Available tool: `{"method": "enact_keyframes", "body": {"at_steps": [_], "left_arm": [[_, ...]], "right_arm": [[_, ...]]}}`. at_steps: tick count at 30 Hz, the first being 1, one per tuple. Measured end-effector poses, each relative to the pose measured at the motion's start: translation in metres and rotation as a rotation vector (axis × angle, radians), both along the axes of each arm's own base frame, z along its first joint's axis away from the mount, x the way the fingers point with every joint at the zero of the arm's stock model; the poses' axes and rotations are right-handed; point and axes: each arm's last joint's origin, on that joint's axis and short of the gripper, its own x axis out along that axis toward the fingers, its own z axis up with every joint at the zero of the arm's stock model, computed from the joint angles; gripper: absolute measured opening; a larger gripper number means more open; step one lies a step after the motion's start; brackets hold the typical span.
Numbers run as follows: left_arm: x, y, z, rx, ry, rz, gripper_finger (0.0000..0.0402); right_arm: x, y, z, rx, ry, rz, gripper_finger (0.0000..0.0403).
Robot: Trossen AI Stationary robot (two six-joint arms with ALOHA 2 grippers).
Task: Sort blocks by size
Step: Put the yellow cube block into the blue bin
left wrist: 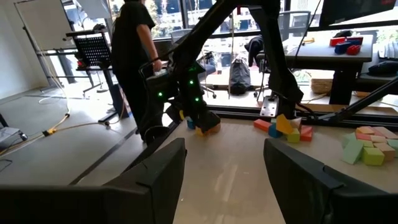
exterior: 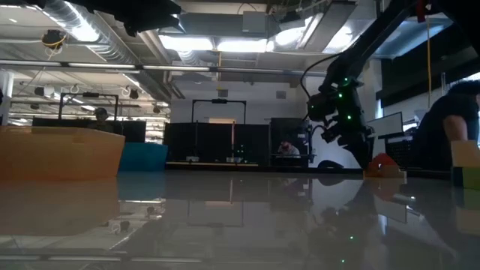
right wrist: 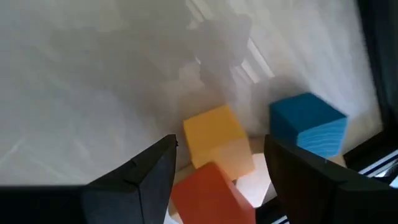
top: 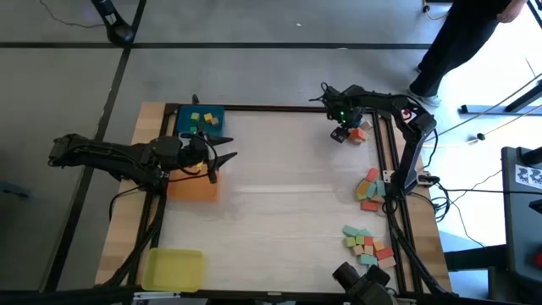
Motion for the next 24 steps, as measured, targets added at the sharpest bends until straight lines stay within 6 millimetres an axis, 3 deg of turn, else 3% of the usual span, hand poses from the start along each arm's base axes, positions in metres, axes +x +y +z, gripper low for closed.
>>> {"method": "enact_keyframes", "body": {"at_steps": [9, 19, 24], "left_arm": [[0.0, 0.0, 0.0, 0.009, 0.003, -0.001, 0.0205], [0.0, 0.0, 0.0, 0.01, 0.003, -0.001, 0.0205], [0.0, 0.0, 0.0, 0.01, 0.003, -0.001, 0.0205]], "right_arm": [[-0.006, 0.007, -0.016, 0.008, 0.027, 0.05, 0.0236], [-0.006, 0.006, -0.017, 0.003, 0.032, 0.1, 0.0134], [-0.006, 0.006, -0.017, 0.004, 0.035, 0.124, 0.0134]]}}
